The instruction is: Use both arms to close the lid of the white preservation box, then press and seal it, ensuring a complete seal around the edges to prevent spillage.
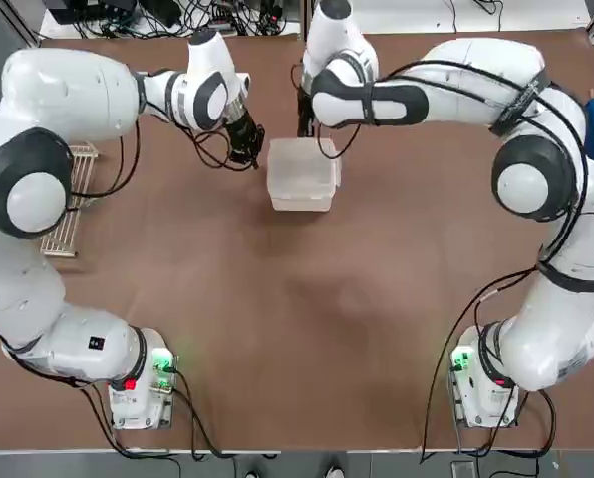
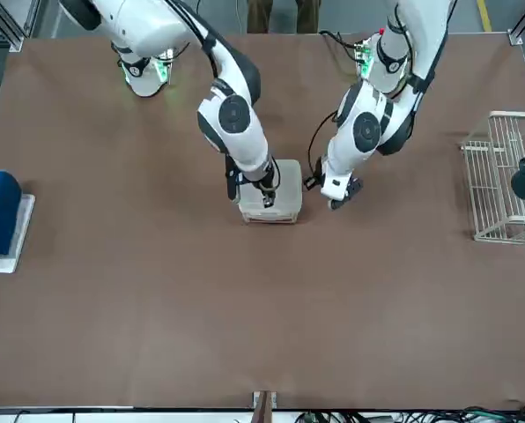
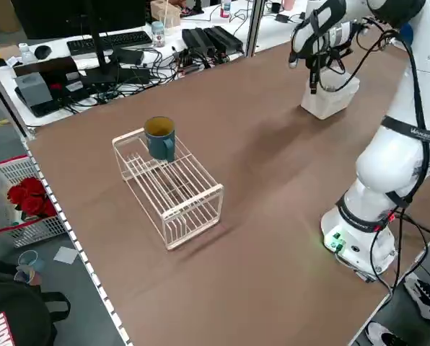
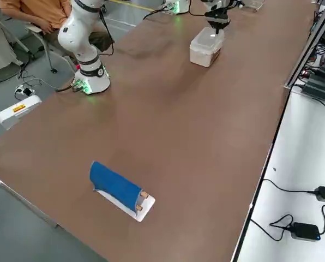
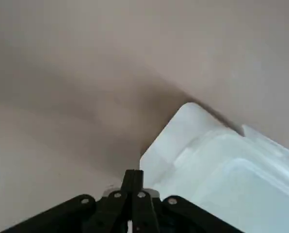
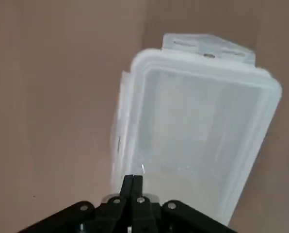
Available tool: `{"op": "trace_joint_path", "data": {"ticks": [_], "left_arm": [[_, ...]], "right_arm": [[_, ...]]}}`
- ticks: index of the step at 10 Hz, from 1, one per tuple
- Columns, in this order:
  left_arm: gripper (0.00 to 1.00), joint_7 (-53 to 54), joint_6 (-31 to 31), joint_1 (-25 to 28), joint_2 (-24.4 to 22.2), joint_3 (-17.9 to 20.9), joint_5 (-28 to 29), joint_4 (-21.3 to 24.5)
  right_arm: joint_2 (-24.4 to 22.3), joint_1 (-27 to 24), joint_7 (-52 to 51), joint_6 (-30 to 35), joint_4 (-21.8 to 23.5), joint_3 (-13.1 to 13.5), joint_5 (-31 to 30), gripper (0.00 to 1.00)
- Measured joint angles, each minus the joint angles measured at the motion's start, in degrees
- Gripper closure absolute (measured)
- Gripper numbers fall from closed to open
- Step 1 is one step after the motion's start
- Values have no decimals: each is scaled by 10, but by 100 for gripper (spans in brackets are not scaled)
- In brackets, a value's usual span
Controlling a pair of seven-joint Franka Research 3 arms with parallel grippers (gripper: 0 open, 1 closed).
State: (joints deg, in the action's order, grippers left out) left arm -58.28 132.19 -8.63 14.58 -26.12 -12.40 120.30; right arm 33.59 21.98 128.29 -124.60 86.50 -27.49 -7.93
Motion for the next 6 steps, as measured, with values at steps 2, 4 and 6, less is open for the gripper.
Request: {"op": "trace_joint_path", "data": {"ticks": [2, 4, 6], "left_arm": [[99, -47, -42, -1, -17, -1, 0, -45], [99, -92, -49, -9, -24, -6, 0, -76], [99, -157, -29, -49, -13, -8, 15, -91]], "right_arm": [[-29, -39, -80, 62, 7, 0, 16, 99], [-53, -106, -196, 76, 39, 0, 88, 99], [-66, -161, -279, 76, 84, 0, 173, 99]]}}
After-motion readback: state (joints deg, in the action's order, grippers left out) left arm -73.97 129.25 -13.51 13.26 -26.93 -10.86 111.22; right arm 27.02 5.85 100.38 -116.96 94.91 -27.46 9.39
